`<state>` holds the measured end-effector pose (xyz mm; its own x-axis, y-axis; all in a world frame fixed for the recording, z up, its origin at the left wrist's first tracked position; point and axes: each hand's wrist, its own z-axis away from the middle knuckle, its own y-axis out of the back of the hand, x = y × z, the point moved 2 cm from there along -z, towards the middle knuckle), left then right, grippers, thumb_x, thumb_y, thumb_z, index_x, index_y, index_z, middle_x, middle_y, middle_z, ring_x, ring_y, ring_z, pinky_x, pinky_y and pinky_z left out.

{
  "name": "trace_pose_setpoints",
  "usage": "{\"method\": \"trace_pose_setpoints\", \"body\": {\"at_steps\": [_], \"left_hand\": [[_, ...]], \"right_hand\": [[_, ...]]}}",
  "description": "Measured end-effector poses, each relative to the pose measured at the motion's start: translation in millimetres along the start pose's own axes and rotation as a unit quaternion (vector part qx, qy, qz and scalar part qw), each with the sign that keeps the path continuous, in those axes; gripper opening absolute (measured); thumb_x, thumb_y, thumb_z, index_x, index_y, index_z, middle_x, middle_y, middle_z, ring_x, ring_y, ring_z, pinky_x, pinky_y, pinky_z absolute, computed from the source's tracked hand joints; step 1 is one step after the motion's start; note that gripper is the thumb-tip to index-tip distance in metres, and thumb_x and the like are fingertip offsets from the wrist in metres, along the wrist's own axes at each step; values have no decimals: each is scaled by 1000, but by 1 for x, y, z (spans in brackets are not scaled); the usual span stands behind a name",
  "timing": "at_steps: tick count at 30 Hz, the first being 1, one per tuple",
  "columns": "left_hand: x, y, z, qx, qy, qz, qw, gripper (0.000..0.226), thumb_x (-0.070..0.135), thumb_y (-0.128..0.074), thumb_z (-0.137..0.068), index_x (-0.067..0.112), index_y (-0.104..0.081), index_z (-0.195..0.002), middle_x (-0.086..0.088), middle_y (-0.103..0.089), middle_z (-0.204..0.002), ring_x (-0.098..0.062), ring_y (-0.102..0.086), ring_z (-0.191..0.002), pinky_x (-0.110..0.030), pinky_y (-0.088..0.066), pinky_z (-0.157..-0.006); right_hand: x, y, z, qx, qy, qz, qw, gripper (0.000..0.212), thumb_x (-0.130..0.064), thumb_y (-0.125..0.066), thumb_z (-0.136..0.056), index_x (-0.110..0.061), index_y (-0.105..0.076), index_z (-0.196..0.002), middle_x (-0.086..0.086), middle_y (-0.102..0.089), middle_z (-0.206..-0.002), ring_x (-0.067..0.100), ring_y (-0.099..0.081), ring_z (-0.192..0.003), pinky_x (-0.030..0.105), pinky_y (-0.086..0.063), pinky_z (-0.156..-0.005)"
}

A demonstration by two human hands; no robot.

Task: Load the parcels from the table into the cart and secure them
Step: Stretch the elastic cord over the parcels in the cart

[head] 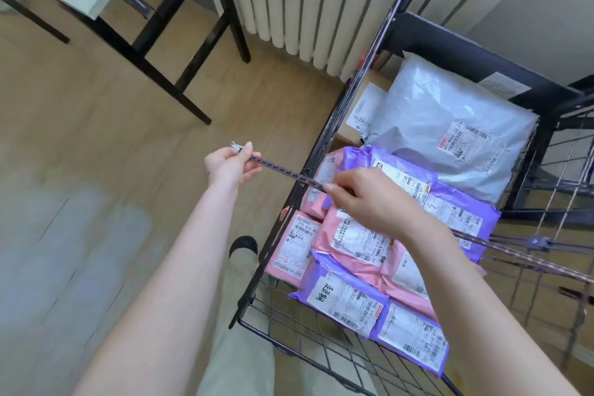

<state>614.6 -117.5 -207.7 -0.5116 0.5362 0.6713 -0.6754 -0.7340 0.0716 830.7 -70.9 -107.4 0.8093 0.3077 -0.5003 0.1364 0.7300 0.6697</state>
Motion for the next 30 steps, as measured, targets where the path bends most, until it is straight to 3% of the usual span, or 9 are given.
{"method": "trace_pose_setpoints", "body": {"at_steps": [5, 8, 11, 14, 17, 21, 25, 28, 30], "left_hand": [[-6, -10, -13, -42, -34, 6, 999, 10, 7, -67, -88, 6, -60, -81, -6, -70, -71, -12, -66, -57, -25, -58, -57], [2, -9, -10, -73, -74, 29, 994, 7, 9, -71, -84, 9, -65, -81, 0, -72, -70, -8, -58, -55, -20, -53, -50], [16, -3, -3, -112, -29, 130, 985, 4, 12, -66, -88, 9, -63, -87, 1, -72, -75, -3, -50, -48, -15, -47, -44], [29, 1, 6, -215, 78, 276, 933, 11, 16, -51, -97, 10, -57, -90, 2, -67, -71, -2, -52, -46, -10, -47, -44], [40, 3, 16, -313, 138, 369, 864, 20, 24, -46, -96, 12, -54, -83, 1, -47, -63, -7, -46, -47, -13, -45, -44], [52, 2, 23, -359, 76, 260, 893, 18, 31, -51, -88, 14, -54, -85, 4, -41, -55, -8, -38, -45, -17, -39, -44], [69, 11, 16, -350, -30, 107, 930, 21, 11, -55, -84, 10, -61, -104, -1, -68, -77, -7, -54, -54, -19, -52, -57], [80, 20, 9, -362, -117, -97, 920, 29, -1, -60, -84, 5, -64, -112, -10, -73, -103, -12, -66, -65, -24, -57, -68], [81, 21, 5, -347, -167, -255, 887, 29, -3, -66, -83, 7, -67, -111, -11, -73, -102, -19, -71, -75, -25, -57, -72]], "right_hand": [[-4, -1, -10, 35, -9, -18, 999, 41, -32, -47, -100, -23, -44, -59, -9, -45, -50, 3, -43, -48, 18, -31, -49], [-13, -5, -14, 69, -6, -17, 997, 37, -30, -50, -99, -25, -42, -62, -9, -43, -52, 4, -42, -49, 19, -30, -49], [-17, -8, -15, 125, -13, -13, 992, 31, -29, -52, -97, -22, -50, -67, -7, -46, -52, 6, -44, -51, 24, -30, -50], [-18, 0, -12, 200, -17, -57, 978, 19, -23, -59, -95, -15, -66, -79, -10, -49, -53, 1, -51, -57, 14, -35, -55], [-20, 10, -10, 258, -25, -103, 960, 16, -24, -61, -94, -17, -75, -92, -7, -60, -66, 4, -54, -66, 9, -37, -62], [-26, 14, -7, 277, -40, -145, 949, 18, -28, -61, -93, -18, -76, -90, -14, -59, -71, -1, -54, -69, 8, -35, -63], [-34, 15, -10, 254, -37, -183, 949, 8, -19, -66, -90, -19, -73, -86, -21, -61, -70, -10, -54, -63, 6, -38, -61], [-38, 16, -19, 230, -41, -158, 959, 6, -19, -68, -88, -18, -71, -83, -15, -62, -67, -4, -57, -63, 10, -40, -61], [-40, 17, -27, 212, -44, -113, 970, 6, -20, -67, -88, -18, -71, -84, -10, -64, -69, 3, -58, -67, 18, -43, -66]]}}
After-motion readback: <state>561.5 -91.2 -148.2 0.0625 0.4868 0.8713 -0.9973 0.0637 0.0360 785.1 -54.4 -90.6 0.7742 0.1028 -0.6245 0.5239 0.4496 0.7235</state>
